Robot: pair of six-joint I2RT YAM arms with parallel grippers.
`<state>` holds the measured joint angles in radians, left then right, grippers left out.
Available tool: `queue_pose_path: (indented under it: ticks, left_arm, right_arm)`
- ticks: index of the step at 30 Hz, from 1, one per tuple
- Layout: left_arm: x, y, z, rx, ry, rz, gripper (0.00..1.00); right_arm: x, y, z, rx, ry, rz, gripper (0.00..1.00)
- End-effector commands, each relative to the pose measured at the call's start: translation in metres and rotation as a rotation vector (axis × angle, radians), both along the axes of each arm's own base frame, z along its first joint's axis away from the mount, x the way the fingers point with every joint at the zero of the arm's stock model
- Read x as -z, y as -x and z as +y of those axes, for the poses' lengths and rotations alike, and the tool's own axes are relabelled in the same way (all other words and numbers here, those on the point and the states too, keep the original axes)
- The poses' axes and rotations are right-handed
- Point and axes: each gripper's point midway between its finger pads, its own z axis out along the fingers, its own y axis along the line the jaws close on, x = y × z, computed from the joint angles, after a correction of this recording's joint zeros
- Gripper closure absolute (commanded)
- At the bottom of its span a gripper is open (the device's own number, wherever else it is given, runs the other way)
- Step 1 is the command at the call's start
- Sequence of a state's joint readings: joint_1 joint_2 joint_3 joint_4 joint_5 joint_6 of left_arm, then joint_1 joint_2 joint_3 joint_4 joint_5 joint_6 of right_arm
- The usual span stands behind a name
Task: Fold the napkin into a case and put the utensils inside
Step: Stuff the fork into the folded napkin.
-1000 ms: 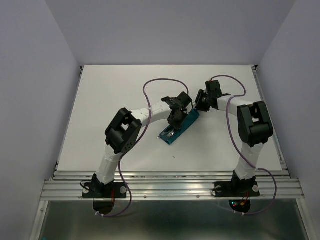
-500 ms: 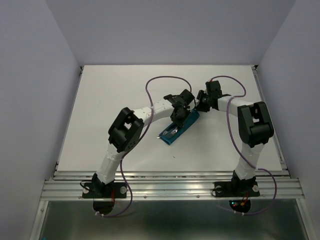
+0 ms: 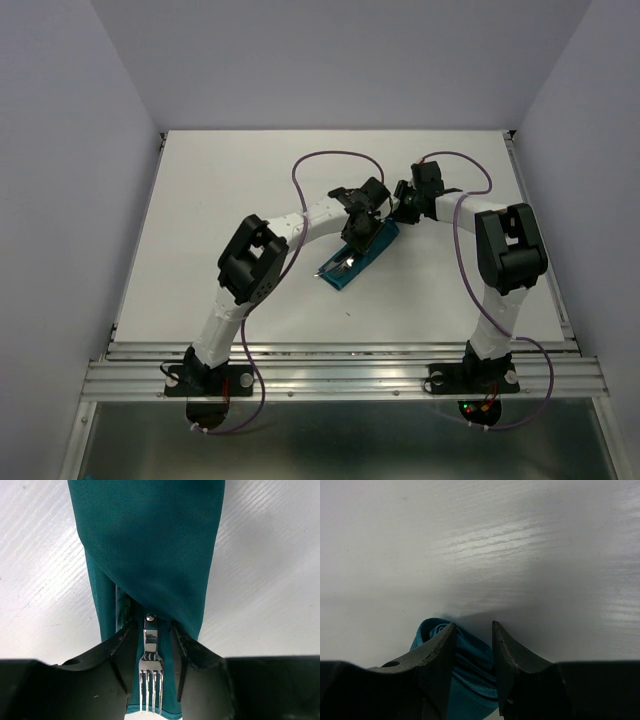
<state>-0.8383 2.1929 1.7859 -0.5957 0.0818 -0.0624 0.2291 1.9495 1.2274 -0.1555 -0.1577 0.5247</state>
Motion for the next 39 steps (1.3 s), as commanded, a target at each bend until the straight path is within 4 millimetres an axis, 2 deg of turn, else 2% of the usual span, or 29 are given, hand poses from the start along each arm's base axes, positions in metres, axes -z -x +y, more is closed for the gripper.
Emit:
queue_pose_path:
  ticks: [1,6,10,15,16,21,23,25,27,28,29,32,37,39]
  left_arm:
    - [-0.039,-0.005,-0.006,0.005,0.043,-0.059,0.56]
    - [-0.048,-0.002,0.000,-0.002,0.041,-0.076,0.55]
    - [-0.055,0.001,0.011,-0.020,0.027,-0.098,0.61]
    - [-0.067,0.007,0.020,-0.031,0.037,-0.113,0.62]
    - [-0.066,0.004,0.026,-0.051,0.015,-0.132,0.62]
    - [-0.065,0.017,0.053,-0.161,-0.010,-0.132,0.68]
    - [-0.060,0.029,0.070,-0.227,-0.028,-0.113,0.71]
    - [-0.054,0.040,0.083,-0.260,-0.040,-0.094,0.71]
    - [-0.045,0.056,0.104,-0.313,-0.069,-0.071,0.71]
    - [-0.034,0.065,0.118,-0.332,-0.103,-0.051,0.72]
    - [-0.037,0.068,0.123,-0.348,-0.096,-0.050,0.72]
    - [-0.024,0.082,0.138,-0.362,-0.107,-0.018,0.74]
    - [-0.003,0.092,0.143,-0.345,-0.104,0.027,0.90]
    - [0.003,0.089,0.141,-0.341,-0.103,0.025,0.94]
  right_arm:
    - [0.007,0.016,-0.006,0.007,0.018,0.052,0.59]
    - [0.007,0.015,-0.006,0.005,0.019,0.050,0.59]
    - [0.007,0.016,-0.006,0.004,0.018,0.052,0.59]
    - [0.007,0.015,-0.005,0.003,0.016,0.051,0.59]
    - [0.007,0.015,-0.005,0.004,0.015,0.053,0.59]
    - [0.008,0.016,-0.006,0.003,0.017,0.054,0.59]
    - [0.006,0.016,-0.006,0.002,0.017,0.050,0.59]
    - [0.005,0.016,-0.006,0.001,0.018,0.049,0.59]
    - [0.003,0.015,-0.006,0.002,0.018,0.044,0.59]
    - [0.003,0.015,-0.005,0.001,0.016,0.043,0.59]
    - [0.003,0.015,-0.005,0.001,0.016,0.043,0.59]
    - [0.002,0.015,-0.005,0.002,0.012,0.042,0.59]
    - [0.001,0.013,-0.003,-0.001,0.007,0.039,0.59]
    - [0.000,0.013,-0.003,-0.001,0.007,0.037,0.59]
